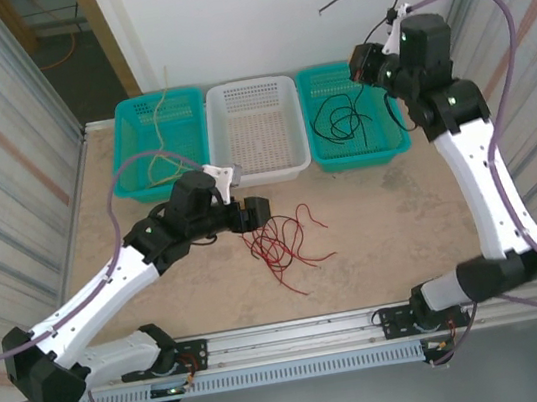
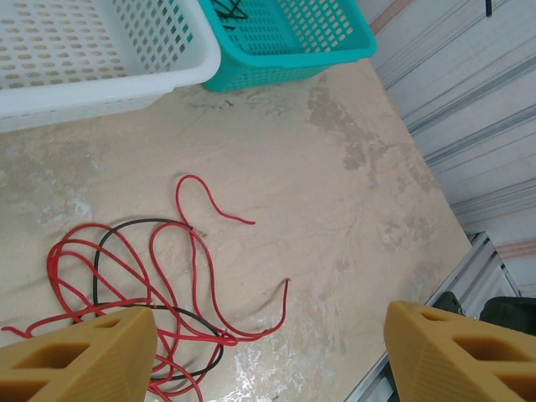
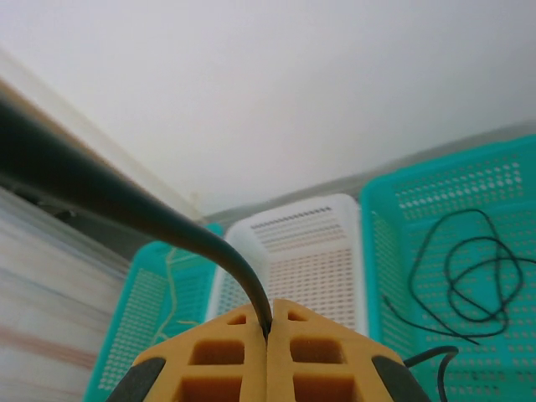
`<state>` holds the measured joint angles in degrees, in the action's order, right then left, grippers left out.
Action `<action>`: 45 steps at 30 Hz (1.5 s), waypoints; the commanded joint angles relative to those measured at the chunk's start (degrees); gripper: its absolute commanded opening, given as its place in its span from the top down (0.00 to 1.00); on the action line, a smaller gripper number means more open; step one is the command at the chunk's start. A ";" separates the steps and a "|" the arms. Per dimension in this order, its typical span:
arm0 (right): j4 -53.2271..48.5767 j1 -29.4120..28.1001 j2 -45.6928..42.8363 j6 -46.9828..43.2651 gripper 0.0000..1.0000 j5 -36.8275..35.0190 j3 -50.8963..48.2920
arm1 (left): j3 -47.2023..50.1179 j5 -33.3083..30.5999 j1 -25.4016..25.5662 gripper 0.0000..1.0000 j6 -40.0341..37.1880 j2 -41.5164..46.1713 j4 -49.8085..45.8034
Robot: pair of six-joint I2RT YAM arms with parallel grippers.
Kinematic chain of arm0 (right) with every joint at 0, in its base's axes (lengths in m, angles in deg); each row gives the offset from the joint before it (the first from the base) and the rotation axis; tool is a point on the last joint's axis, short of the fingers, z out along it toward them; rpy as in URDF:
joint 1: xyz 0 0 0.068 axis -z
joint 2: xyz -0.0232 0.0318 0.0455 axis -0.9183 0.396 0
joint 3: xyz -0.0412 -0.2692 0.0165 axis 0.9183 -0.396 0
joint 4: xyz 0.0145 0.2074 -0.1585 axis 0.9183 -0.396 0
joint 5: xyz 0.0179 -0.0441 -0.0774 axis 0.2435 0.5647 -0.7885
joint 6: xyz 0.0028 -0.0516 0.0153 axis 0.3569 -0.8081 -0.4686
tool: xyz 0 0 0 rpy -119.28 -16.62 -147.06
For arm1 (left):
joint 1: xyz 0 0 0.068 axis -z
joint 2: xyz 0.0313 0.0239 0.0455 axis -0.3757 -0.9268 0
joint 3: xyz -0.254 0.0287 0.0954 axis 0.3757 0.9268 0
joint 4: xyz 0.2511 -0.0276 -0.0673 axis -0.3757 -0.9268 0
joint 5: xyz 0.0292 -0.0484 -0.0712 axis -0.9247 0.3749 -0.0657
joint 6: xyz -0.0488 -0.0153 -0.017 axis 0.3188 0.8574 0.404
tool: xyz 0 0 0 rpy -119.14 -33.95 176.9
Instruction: Untangle the cables
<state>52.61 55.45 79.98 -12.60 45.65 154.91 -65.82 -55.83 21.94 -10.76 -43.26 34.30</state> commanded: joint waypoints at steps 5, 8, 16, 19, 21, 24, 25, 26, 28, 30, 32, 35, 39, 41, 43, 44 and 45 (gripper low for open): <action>-2.76 7.59 13.62 2.19 1.00 10.08 0.02 | 2.61 -1.67 0.38 0.29 1.35 1.41 -2.26; -2.20 8.30 18.91 1.43 0.95 9.04 0.89 | 3.02 -1.82 0.44 0.29 1.17 1.77 -2.88; -2.64 8.23 19.53 0.26 0.43 6.41 -1.43 | 3.67 -4.23 0.38 0.29 0.04 2.83 -6.30; -3.20 8.07 16.95 -0.56 0.44 6.16 -2.82 | 3.74 -4.73 0.29 0.30 -0.26 2.01 -7.69; -3.44 7.90 14.19 -0.77 0.44 6.19 -4.55 | 3.31 -4.83 0.33 0.31 -0.45 1.12 -8.72; -2.14 6.29 7.77 -0.89 0.44 6.75 -9.73 | 3.15 -4.98 0.33 0.32 -0.66 0.09 -9.69; -1.34 4.92 4.94 -1.30 0.44 6.50 -12.52 | 3.35 -5.00 0.32 0.32 -0.65 -0.22 -9.73; -0.66 3.70 2.39 -1.74 0.44 6.03 -15.01 | 3.66 -4.96 0.32 0.32 -0.62 -0.61 -9.65; 0.80 -0.56 -3.37 -2.72 0.42 4.06 -21.07 | 4.78 -4.86 0.29 0.32 -0.48 -1.90 -8.93; 1.99 -4.97 -8.84 -2.80 0.42 1.86 -26.78 | 5.72 -4.18 -0.11 0.34 -0.01 -4.17 -8.24; 3.30 -9.77 -13.26 -2.32 0.41 0.25 -32.32 | 5.67 -3.04 -0.50 0.38 0.23 -6.95 -7.88; 5.27 -17.47 -18.35 -0.24 0.40 -2.53 -40.01 | 5.05 -3.23 -0.46 0.41 -0.93 -10.40 -7.22; 8.98 -25.06 -19.82 5.40 0.40 -2.69 -48.45 | 4.93 -5.56 -2.20 0.41 -2.63 -14.04 -6.05; 10.04 -28.05 -18.41 7.38 0.41 -3.38 -50.70 | 5.66 -4.35 -4.05 0.44 -2.97 -15.64 -3.83; 10.01 -30.15 -16.09 8.51 0.42 -4.43 -51.14 | 6.64 -4.32 -5.52 0.46 -3.48 -17.40 -1.25; 10.01 -30.78 -14.83 8.72 0.43 -4.41 -50.92 | 6.63 -4.90 -6.10 0.47 -3.87 -18.40 -0.74; 10.18 -31.37 -13.86 8.78 0.43 -4.53 -50.50 | 6.32 -5.01 -6.59 0.49 -4.41 -19.34 -0.47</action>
<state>59.96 25.33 64.50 -6.92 43.48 103.63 -59.99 -59.88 16.48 -12.86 -60.63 30.89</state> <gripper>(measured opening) 0.570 0.515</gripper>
